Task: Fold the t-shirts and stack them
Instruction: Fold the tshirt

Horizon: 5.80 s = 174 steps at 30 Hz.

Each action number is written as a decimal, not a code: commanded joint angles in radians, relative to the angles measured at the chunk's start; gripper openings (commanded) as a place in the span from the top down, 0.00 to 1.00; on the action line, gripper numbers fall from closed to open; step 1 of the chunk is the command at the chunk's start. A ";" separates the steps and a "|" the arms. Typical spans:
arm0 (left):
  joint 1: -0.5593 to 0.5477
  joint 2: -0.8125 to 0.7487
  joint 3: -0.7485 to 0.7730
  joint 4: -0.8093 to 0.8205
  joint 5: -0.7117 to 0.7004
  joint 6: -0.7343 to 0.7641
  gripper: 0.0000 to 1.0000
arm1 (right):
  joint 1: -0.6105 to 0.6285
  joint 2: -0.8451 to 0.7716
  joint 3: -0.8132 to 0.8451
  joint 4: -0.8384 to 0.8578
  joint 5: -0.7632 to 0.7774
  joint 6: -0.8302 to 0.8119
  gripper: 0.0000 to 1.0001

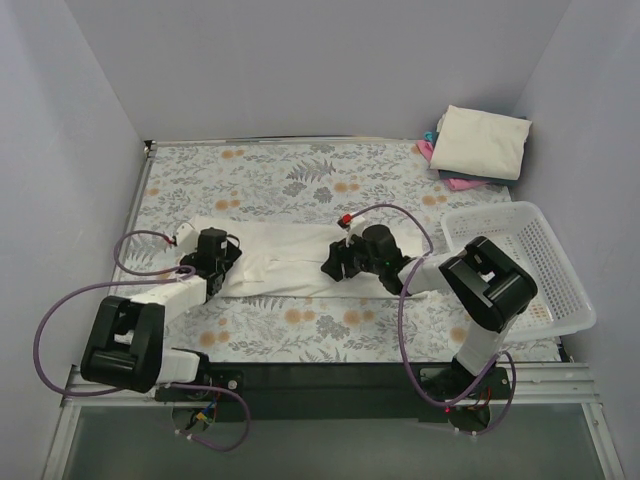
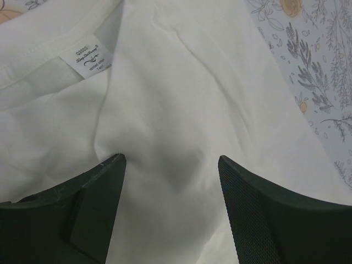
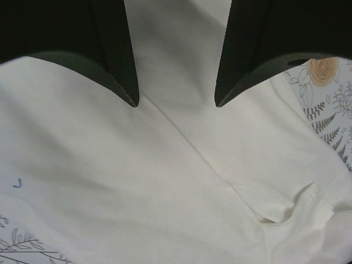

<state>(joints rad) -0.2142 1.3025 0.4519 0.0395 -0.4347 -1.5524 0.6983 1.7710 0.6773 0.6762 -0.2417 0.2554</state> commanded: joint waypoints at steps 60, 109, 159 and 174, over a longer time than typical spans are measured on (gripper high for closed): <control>-0.002 0.431 0.588 0.013 0.116 0.209 0.36 | 0.308 -0.107 0.162 -0.307 0.368 -0.111 0.48; -0.138 0.904 1.063 0.144 0.275 0.362 0.32 | 0.052 -0.054 0.126 -0.325 0.249 -0.091 0.48; -0.669 -0.497 -0.107 -0.667 0.280 -0.308 0.14 | 0.434 -0.684 -0.234 -0.759 0.418 0.490 0.41; -0.781 -0.467 -0.142 -0.691 0.337 -0.376 0.30 | 0.468 -0.581 -0.225 -0.739 0.446 0.532 0.41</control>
<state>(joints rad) -0.9611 0.8013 0.3473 -0.5663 -0.1287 -1.8904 1.1557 1.1709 0.4591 -0.0822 0.1730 0.7620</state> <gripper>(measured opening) 0.702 0.593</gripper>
